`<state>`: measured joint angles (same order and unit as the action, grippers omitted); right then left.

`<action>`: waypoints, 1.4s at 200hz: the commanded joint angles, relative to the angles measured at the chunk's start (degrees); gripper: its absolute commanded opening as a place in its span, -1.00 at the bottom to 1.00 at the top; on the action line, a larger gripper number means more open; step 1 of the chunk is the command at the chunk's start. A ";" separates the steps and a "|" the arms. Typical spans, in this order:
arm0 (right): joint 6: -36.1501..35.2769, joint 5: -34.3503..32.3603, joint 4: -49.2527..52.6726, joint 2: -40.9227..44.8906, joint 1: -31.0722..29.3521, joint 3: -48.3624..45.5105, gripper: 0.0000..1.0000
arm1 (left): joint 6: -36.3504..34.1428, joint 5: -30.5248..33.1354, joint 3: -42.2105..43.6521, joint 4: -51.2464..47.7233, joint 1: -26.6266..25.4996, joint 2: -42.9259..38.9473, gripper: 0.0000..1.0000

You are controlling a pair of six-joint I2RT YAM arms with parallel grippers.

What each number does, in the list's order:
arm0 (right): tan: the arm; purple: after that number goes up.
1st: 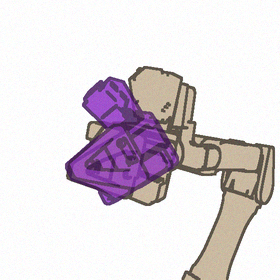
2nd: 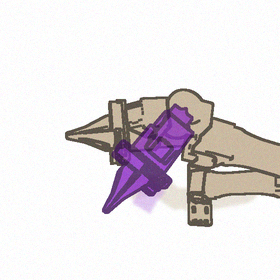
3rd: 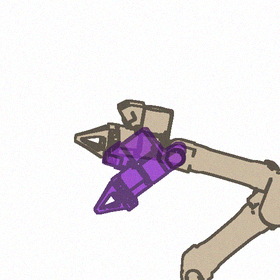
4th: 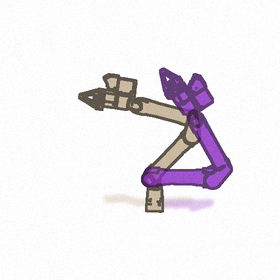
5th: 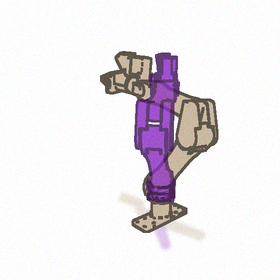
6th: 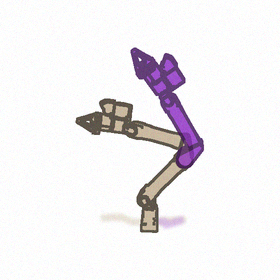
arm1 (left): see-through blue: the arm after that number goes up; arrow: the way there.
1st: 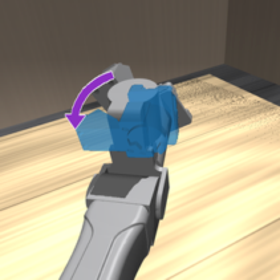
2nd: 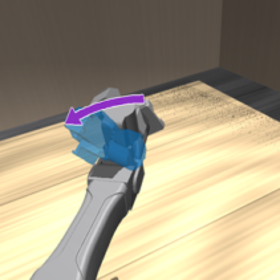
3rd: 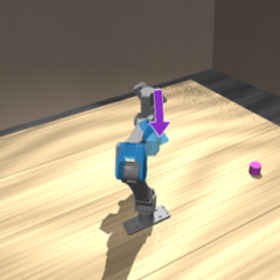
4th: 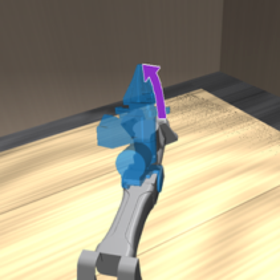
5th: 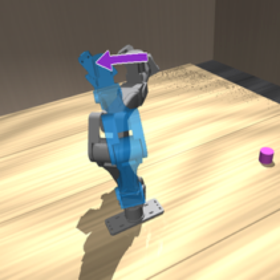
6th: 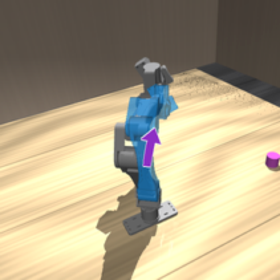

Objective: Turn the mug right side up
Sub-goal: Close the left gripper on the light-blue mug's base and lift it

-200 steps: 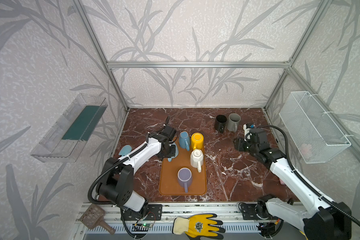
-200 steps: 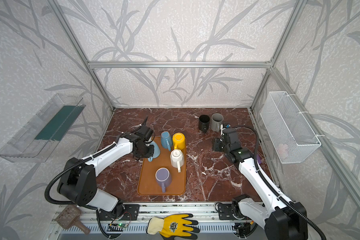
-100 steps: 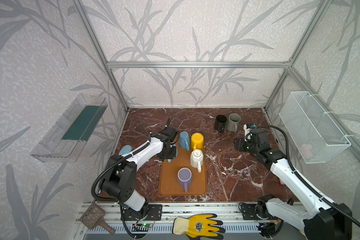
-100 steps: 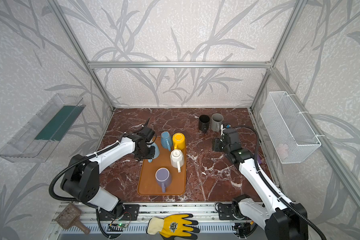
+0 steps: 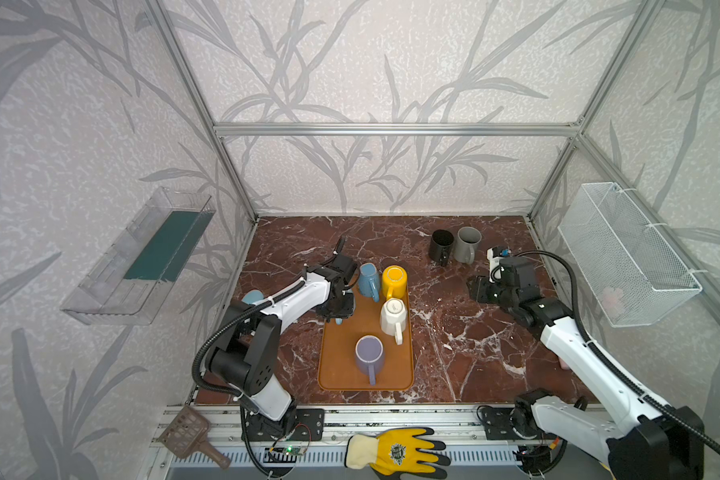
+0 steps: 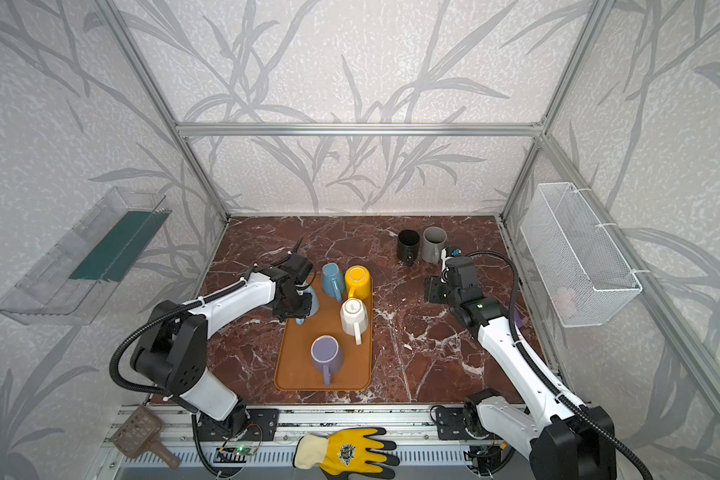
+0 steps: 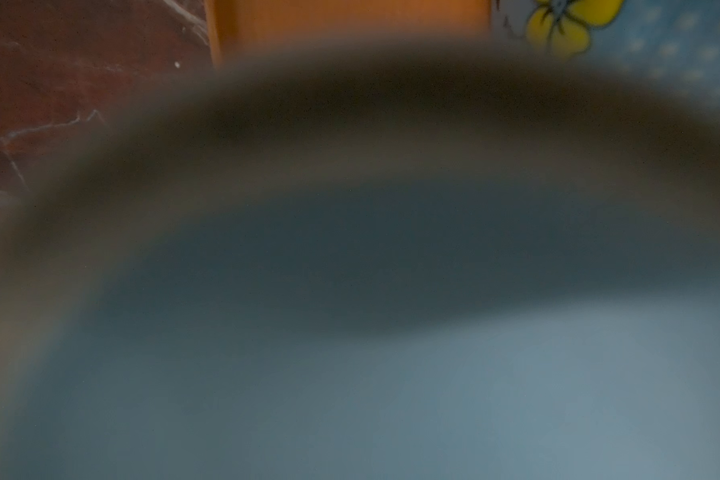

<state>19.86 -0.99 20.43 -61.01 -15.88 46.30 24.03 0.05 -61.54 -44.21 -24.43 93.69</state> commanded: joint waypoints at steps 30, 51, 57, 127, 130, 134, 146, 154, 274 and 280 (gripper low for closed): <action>-0.21 -0.06 -0.12 0.90 0.24 -0.51 0.21 | 0.31 1.97 -1.74 -0.63 -0.18 0.95 -0.45; -0.34 -0.06 -0.08 0.98 0.24 -0.60 0.21 | 0.22 2.33 -1.74 -0.75 -0.18 1.04 -0.48; -0.27 -0.06 0.05 1.03 0.18 -0.58 0.21 | 0.11 2.40 -1.77 -0.79 -0.18 1.01 -0.50; -0.26 0.56 0.20 2.21 0.22 -0.40 0.21 | -0.42 2.67 -1.83 -0.97 -0.27 0.93 -0.62; -0.26 0.56 0.23 2.28 0.23 -0.42 0.21 | -0.44 2.71 -1.83 -0.99 -0.27 0.90 -0.63; -0.26 0.56 0.23 2.30 0.24 -0.42 0.21 | -0.39 2.80 -1.82 -1.03 -0.27 0.87 -0.64; -0.16 0.71 0.17 2.25 0.21 -0.42 0.21 | -0.41 3.01 -1.83 -1.09 -0.26 0.65 -0.68; -0.06 0.86 0.15 2.24 0.23 -0.34 0.20 | -0.52 3.15 -1.91 -1.28 -0.27 0.60 -0.70; 2.93 11.99 -8.34 1.53 0.15 -2.97 0.21 | -0.74 -0.97 -0.71 0.49 -0.10 -6.41 -1.00; 3.69 13.64 -9.76 1.30 0.15 -3.34 0.21 | -0.50 -1.72 -0.61 0.78 -0.03 -7.32 -1.00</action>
<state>20.88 5.80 16.69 -59.81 -15.88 44.58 23.55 0.69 -61.78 -44.47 -24.49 91.96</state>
